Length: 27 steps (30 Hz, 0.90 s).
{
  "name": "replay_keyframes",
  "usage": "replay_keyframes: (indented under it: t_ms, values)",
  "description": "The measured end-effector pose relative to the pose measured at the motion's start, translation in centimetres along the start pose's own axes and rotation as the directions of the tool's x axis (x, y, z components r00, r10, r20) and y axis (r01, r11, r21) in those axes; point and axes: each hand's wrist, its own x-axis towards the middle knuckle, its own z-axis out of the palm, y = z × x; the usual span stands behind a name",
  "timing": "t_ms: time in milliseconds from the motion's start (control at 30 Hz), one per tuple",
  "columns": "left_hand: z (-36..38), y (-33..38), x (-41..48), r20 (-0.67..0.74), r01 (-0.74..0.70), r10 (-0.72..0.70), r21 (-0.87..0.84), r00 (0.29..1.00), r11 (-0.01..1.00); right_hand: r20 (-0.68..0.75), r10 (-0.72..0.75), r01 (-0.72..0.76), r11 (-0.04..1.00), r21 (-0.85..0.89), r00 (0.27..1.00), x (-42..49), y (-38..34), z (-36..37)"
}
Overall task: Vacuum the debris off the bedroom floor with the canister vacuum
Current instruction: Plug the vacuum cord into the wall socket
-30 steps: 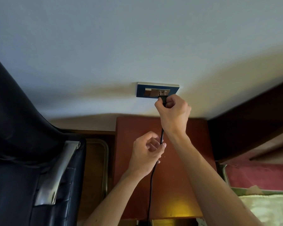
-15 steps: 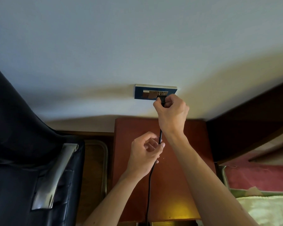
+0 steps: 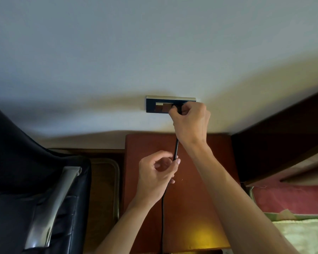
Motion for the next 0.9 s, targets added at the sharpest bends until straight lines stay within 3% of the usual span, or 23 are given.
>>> replay_keyframes:
  t_ms: [533,733,900]
  values:
    - [0.3,0.1,-0.1,-0.054,0.040,-0.039,0.010,0.998,0.999,0.024,0.066,-0.066,0.997,-0.029,0.998,0.2,-0.6,0.0]
    - [0.6,0.6,-1.1,-0.108,0.069,-0.064,0.045,0.992,0.997,0.048,0.104,-0.095,0.981,-0.168,0.993,0.2,-1.1,-0.7]
    - [0.7,0.8,-2.3,-0.163,0.076,-0.054,0.130,0.985,0.989,0.169,0.047,0.002,0.961,-0.277,0.985,-1.4,-0.7,-1.0]
